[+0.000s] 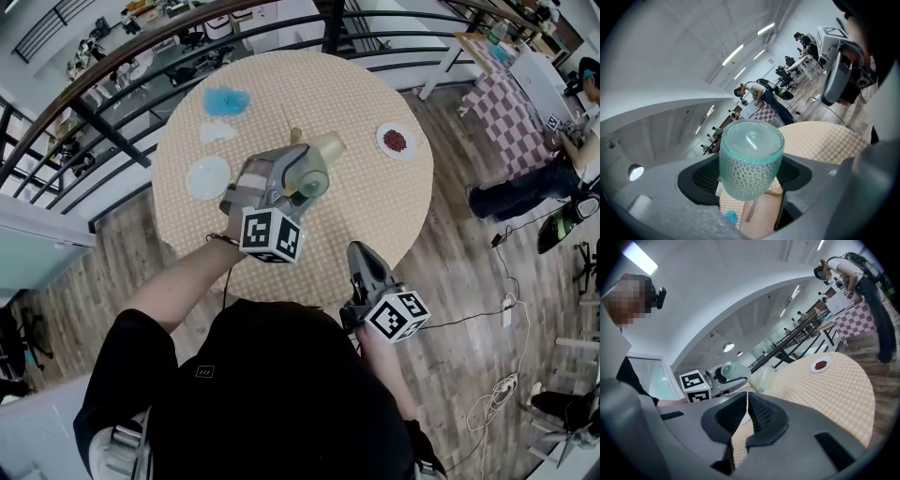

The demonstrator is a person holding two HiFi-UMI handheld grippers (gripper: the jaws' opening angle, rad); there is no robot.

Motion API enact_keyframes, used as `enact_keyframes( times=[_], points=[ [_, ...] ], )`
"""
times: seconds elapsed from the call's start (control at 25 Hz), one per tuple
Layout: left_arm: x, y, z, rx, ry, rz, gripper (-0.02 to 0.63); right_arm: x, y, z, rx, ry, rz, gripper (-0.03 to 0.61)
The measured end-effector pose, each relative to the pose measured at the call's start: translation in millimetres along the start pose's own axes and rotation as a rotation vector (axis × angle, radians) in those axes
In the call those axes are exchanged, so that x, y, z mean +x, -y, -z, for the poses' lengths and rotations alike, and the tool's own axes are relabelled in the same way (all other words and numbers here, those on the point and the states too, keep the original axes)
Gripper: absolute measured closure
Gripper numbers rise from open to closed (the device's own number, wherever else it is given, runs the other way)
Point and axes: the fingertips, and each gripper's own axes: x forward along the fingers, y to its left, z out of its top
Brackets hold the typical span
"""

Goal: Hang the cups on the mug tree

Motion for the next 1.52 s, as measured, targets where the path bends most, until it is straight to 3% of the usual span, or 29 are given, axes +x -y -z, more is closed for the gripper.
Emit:
enact_keyframes(
  times=[0.48, 1.52],
  points=[
    [4, 8, 8, 0.111, -0.108, -0.010, 0.255, -2, 3, 6, 0.033, 0.003, -0.018, 0.557],
    [10, 7, 11, 0.107, -0.214, -0.055, 0.255, -23, 16, 7, 0.069, -0.024, -0.047, 0.557]
  ],
)
